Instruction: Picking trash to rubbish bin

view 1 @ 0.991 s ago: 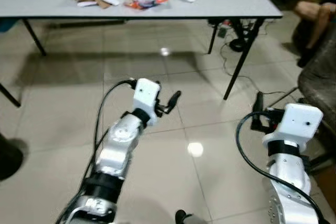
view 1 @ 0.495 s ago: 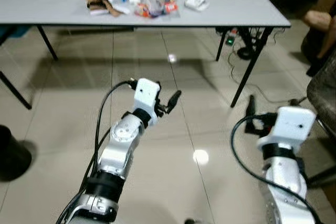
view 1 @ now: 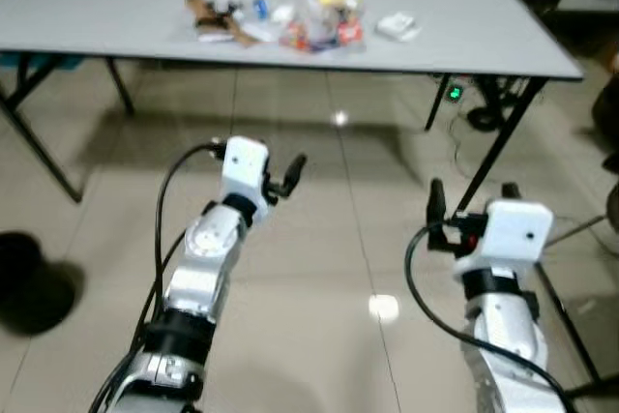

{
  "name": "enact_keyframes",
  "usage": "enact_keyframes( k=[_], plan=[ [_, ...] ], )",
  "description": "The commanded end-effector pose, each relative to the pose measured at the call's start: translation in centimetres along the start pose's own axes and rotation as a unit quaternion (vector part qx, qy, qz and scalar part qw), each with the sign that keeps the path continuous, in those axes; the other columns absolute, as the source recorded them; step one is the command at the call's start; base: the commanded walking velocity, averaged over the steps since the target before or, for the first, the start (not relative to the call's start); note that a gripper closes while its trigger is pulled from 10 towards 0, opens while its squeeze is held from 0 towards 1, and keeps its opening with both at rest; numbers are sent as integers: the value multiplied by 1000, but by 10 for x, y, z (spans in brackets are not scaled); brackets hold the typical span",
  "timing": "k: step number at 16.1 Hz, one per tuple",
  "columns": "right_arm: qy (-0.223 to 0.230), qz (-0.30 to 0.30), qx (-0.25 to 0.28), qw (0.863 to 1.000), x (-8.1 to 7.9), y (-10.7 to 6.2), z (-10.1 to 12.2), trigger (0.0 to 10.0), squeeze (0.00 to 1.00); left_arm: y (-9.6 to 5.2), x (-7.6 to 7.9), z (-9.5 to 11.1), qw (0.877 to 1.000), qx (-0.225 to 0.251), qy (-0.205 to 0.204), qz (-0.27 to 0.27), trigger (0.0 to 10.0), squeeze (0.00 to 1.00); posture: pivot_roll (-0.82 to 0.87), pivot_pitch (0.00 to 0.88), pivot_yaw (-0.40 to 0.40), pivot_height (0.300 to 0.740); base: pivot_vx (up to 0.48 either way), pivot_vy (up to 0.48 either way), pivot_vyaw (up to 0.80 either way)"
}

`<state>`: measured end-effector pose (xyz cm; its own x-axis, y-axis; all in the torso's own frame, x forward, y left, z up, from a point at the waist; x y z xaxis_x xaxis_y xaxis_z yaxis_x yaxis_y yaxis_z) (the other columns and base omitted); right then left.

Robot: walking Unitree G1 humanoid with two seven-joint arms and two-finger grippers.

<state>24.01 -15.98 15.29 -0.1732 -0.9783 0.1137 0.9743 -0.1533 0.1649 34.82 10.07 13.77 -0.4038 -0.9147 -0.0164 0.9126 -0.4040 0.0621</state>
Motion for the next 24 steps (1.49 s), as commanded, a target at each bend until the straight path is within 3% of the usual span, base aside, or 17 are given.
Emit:
enact_keyframes(
  k=[1, 12, 24],
  plan=[
    [6, -3, 1, 1000, 4, 1, 0, 10000, 0, 5, 10, 2, 1000, 3, 4, -15, 10000, 0, 70, 74, -4, 740, 416, 0, 0],
    [17, 19, 10, 1000, -7, 4, 5, 10000, 0, 5, 11, 2, 1000, 6, 6, -14, 10000, 0, 77, 83, -9, 740, 418, 22, 0],
    [9, 14, 12, 1000, -7, 3, 4, 10000, 0, 10, 16, 5, 999, 9, 20, -26, 10000, 0, 77, 92, -4, 740, 425, 60, 0]
  ],
)
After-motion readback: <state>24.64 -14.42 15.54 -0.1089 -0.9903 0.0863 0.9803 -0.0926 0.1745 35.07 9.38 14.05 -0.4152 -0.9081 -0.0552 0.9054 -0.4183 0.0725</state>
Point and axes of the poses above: a point about 5 cm out from each wrist's last joint towards the gripper, its own y axis pointing out of the wrist towards the gripper, its own z axis along the axis of the wrist's last joint, x = y × z, the point moved 1 cm from there along y, pointing out of the wrist towards the gripper, and after that the axes turned 3 degrees about -y, right-handed, at the moved point
